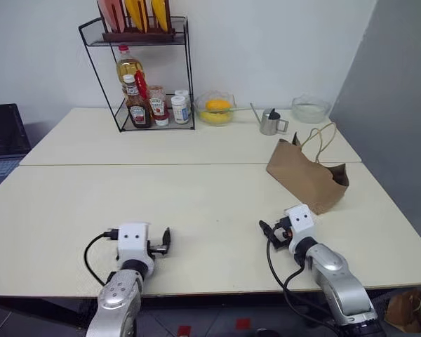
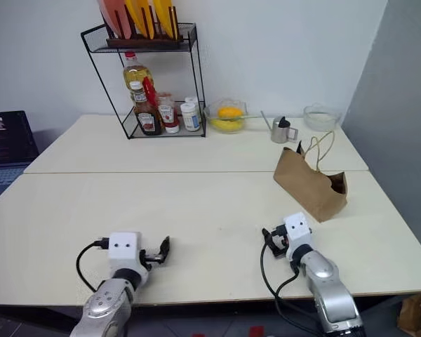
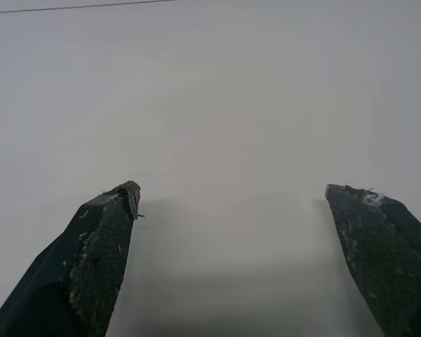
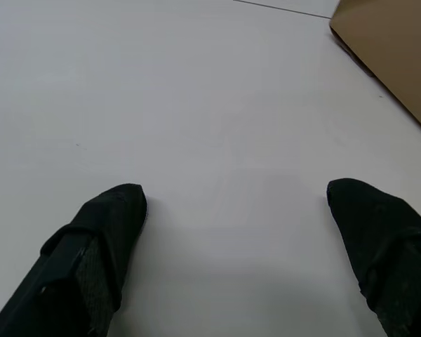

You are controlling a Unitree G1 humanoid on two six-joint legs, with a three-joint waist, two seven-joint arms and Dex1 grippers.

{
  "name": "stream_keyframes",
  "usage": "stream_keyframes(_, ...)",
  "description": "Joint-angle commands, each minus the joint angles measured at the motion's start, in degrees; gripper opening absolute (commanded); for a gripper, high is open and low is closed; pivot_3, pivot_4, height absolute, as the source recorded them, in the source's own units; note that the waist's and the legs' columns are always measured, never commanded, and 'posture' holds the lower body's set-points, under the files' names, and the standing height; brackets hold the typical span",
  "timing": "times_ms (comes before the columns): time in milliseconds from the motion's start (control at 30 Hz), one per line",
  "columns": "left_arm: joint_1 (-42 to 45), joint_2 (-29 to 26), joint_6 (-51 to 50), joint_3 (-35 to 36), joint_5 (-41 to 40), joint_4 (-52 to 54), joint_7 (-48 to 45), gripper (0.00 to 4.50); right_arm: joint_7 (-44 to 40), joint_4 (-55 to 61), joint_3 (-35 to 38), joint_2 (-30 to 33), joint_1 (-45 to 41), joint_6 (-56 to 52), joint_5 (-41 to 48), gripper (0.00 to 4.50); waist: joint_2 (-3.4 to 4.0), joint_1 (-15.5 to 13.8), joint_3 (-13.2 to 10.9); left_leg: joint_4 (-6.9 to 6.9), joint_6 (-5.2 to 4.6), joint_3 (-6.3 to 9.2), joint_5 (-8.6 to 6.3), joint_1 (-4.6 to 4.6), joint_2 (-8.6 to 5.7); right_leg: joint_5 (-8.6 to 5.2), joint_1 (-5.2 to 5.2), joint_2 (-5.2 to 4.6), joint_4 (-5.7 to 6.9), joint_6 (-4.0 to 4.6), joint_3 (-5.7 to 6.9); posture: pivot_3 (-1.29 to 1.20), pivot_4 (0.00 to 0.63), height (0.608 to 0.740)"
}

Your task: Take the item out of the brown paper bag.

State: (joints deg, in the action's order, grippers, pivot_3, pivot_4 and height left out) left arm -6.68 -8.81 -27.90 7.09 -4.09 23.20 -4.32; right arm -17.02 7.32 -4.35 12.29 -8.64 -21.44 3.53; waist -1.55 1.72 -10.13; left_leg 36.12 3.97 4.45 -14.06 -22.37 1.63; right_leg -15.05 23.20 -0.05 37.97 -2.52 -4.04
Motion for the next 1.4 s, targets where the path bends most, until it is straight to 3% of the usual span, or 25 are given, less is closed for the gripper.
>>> stream_keyframes(33, 0.4, 0.1, 0.3, -0.6, 0.2, 2.9, 0.2, 4.49, 0.0, -0.1, 0.4, -0.4, -0.8, 2.8, 0.2, 4.50, -0.01, -0.1, 0.0, 0.00, 0.00, 0.00, 0.00, 0.00, -0.05, 0.00, -0.01, -0.04, 0.00, -0.01, 0.00, 0.00, 0.150, 0.740)
stream_keyframes(667, 8.6, -6.2, 1.3, -3.3, -1.1, -2.4, -8.7, 4.49, 3.3, 4.2, 0.1, 0.4, 0.3, 0.6, -2.9, 4.50, -0.01, 0.1, 0.0, -0.01, 0.00, 0.00, 0.00, 0.01, -0.02, 0.03, 0.00, -0.02, 0.01, 0.05, 0.00, 0.00, 0.150, 0.740)
stream_keyframes(833, 13.6, -9.8, 1.4, -6.1, -2.3, -3.0, -14.9, 4.49, 0.9, 13.8, 0.2, 4.3, -1.8, -6.5, -3.1, 4.50, 0.00, 0.0, 0.0, 0.00, 0.00, 0.01, 0.00, -0.02, -0.03, 0.03, 0.00, -0.02, 0.01, 0.04, 0.01, 0.00, 0.150, 0.740)
stream_keyframes(967, 22.7, -15.0, -2.1, -5.1, -9.1, -2.5, -24.7, 4.49, -1.5, 24.3, 1.3, 9.7, -9.8, -19.3, -2.3, 4.50, 0.00, 0.1, 0.0, 0.02, 0.01, 0.01, 0.01, -0.01, -0.03, 0.02, 0.01, -0.02, 0.03, 0.00, 0.02, 0.00, 0.150, 0.740)
stream_keyframes(1100, 32.8, -19.2, -6.3, -4.7, -15.5, -2.9, -32.0, 4.49, -3.7, 25.8, 1.3, 16.2, -21.7, -27.4, -3.2, 4.50, 0.00, 0.1, -0.1, 0.01, 0.01, 0.04, 0.01, -0.06, -0.02, 0.03, 0.04, 0.01, 0.03, 0.01, 0.07, 0.00, 0.150, 0.740)
stream_keyframes(1233, 38.7, -22.5, -9.2, -5.0, -20.0, -2.4, -37.2, 4.49, -3.3, 18.5, -2.6, 24.3, -33.4, -25.7, -10.5, 4.50, 0.02, 0.2, -0.1, -0.01, 0.00, 0.04, 0.01, -0.12, -0.03, 0.05, 0.08, -0.01, -0.04, 0.07, 0.08, 0.00, 0.150, 0.740)
stream_keyframes(1400, 40.8, -23.0, -7.2, -5.9, -19.4, -4.6, -38.1, 4.49, -6.0, 7.0, -10.3, 31.8, -39.6, -16.3, -19.1, 4.50, 0.00, 0.2, -0.1, -0.02, 0.00, 0.01, 0.01, -0.14, -0.04, 0.06, 0.10, -0.03, -0.10, 0.07, 0.07, 0.00, 0.150, 0.740)
